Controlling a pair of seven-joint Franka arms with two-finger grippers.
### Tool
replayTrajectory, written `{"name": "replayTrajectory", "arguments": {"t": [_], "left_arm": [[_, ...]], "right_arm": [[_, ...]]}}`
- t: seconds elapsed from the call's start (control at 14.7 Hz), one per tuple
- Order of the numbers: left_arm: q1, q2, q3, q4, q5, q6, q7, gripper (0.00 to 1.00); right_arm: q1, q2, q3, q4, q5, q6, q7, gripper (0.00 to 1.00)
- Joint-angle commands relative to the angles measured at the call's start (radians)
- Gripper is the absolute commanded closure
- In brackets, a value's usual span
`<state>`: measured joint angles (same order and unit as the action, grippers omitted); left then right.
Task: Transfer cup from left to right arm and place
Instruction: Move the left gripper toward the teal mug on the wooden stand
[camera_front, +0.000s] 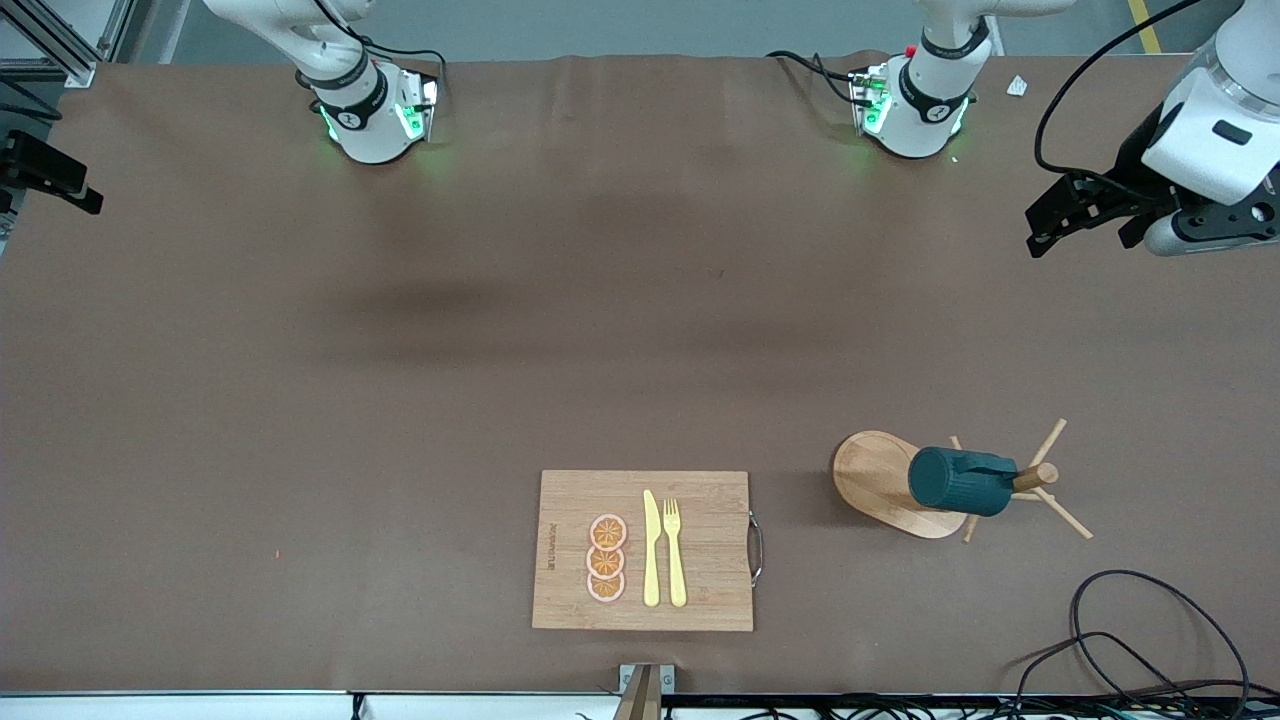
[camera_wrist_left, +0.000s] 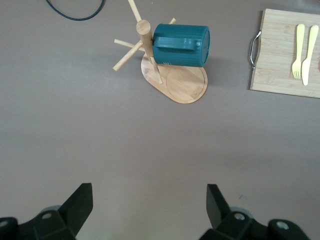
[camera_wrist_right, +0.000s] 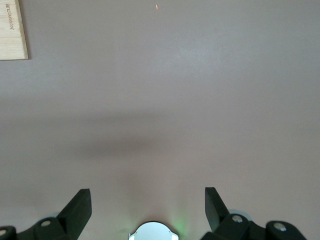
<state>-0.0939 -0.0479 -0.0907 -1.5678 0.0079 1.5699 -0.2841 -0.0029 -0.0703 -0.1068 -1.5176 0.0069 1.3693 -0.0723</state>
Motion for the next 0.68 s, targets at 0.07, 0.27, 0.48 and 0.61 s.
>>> {"name": "replayTrajectory", "arguments": {"t": [0.07, 0.27, 0.48, 0.61], "left_arm": [[-0.009, 0.006, 0.0, 0.025, 0.004, -0.018, -0.006, 0.0], [0.0, 0.028, 0.008, 0.028, 0.001, -0.018, 0.014, 0.0], [-0.003, 0.042, 0.011, 0.028, 0.015, -0.013, 0.039, 0.0], [-0.004, 0.077, 0.008, 0.028, 0.001, -0.016, -0.001, 0.0]], "right_arm": [[-0.008, -0.019, 0.004, -0.018, -0.013, 0.005, -0.014, 0.0], [-0.009, -0.019, 0.003, -0.018, -0.016, 0.004, -0.015, 0.0], [-0.005, -0.019, 0.006, -0.016, -0.03, 0.005, -0.015, 0.0], [-0.005, -0.019, 0.007, -0.016, -0.031, 0.005, -0.015, 0.0]]}}
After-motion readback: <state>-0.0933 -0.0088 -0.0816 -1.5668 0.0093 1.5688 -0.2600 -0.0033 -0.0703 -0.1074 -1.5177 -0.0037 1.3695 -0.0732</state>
